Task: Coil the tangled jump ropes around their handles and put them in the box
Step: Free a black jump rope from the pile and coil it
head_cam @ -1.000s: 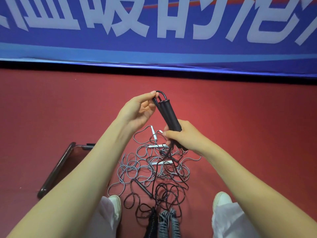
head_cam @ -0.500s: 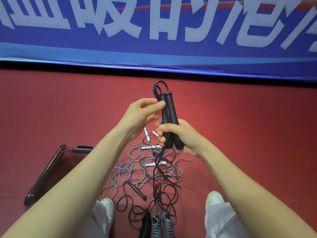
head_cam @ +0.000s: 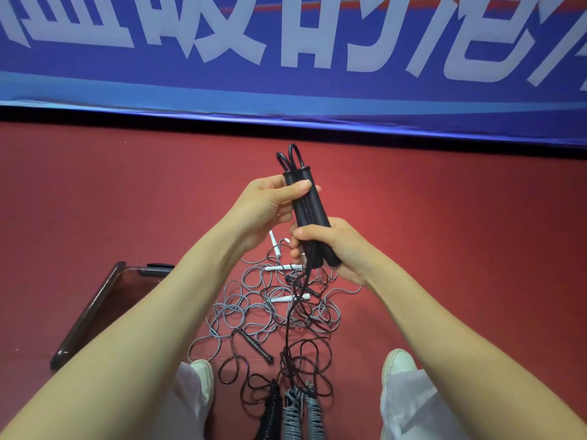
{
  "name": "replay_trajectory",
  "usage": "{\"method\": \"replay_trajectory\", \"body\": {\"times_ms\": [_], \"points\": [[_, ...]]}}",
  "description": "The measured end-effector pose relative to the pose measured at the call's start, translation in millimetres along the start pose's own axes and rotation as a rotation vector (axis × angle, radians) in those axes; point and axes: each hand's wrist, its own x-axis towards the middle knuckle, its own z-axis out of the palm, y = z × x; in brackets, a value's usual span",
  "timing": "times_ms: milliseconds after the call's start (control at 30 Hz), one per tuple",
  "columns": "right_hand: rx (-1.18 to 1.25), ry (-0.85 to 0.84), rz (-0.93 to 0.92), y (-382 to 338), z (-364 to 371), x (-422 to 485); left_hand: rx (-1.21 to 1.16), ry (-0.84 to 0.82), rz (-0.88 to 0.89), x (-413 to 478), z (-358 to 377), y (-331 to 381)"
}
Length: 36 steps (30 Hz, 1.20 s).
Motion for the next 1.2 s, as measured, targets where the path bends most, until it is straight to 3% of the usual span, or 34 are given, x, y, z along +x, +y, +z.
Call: {"method": "replay_trajectory", "body": {"times_ms": [133,367,467,633,867,1033,1200], "points": [[-0.483,0.17,-0.159,3.7,1.2,0.8,0.081,0.073,0.008,1.5,-3.9,1.0],[-0.785,0.186,-0.227,2.8,-1.0,-7.1,0.026,0.102,0.03,1.4,-11.0,11.5],[-0.743,0.14,-0.186,4.7,-0.8,-8.1,0.029,0.094,0.026,2.8,-13.3,11.7],[-0.442,0.063,-0.068,3.7,2.2,-6.6,0.097,0.076,0.024,2.9,-7.4,7.6],[-0.531,0.13,-0.089,4.9,5.1,-3.3,0.119,0.086,0.012,3.7,-9.5,6.5],[-0.434,0.076,-0.025,4.7,2.4,-1.7,0.082,0.078,0.002,5.5,-11.5,1.8],[-0.293,0.164,-0.074,5.1,12.1,0.0,0.082,0.09,0.05,6.6,-7.7,2.5]]}}
